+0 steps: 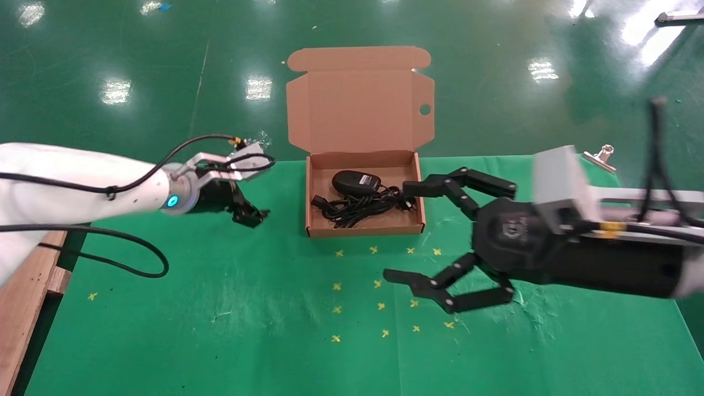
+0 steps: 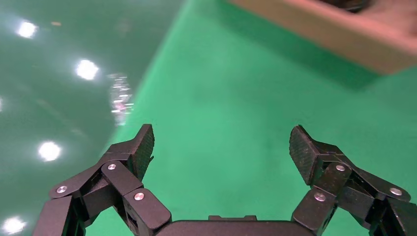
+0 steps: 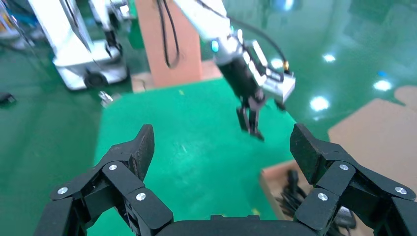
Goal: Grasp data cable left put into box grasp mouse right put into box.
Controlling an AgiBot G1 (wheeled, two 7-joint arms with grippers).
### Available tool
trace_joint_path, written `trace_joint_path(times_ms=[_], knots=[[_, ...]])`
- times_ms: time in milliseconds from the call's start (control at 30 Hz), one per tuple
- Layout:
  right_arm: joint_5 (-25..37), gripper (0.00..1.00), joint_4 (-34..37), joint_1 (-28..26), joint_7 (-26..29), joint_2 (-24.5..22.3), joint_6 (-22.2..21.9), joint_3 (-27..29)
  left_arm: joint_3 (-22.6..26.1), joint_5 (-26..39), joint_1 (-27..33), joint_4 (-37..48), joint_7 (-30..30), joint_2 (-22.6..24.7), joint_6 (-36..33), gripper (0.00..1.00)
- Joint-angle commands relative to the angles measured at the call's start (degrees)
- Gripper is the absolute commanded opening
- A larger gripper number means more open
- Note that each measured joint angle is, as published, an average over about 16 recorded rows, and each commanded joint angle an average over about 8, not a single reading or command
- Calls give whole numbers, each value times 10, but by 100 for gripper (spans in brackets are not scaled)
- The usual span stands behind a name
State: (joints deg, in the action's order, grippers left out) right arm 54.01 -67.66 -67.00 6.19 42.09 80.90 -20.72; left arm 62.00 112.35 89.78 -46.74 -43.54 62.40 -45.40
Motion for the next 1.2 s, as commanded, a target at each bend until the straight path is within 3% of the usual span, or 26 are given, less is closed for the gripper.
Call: trace_joint_path(times_ms=[33,400,1200], knots=[[-23,100,-11,10,9,-13,9,9,-20,-30,-12,-12,14,-12,-17,100],[-120,100,-58,53,45,-70,47,46,-129,-198,-79,-75,92,-77,-113,100],[-122,100,-59,54,45,-71,48,46,-368,-564,-226,-215,262,-219,-322,100]])
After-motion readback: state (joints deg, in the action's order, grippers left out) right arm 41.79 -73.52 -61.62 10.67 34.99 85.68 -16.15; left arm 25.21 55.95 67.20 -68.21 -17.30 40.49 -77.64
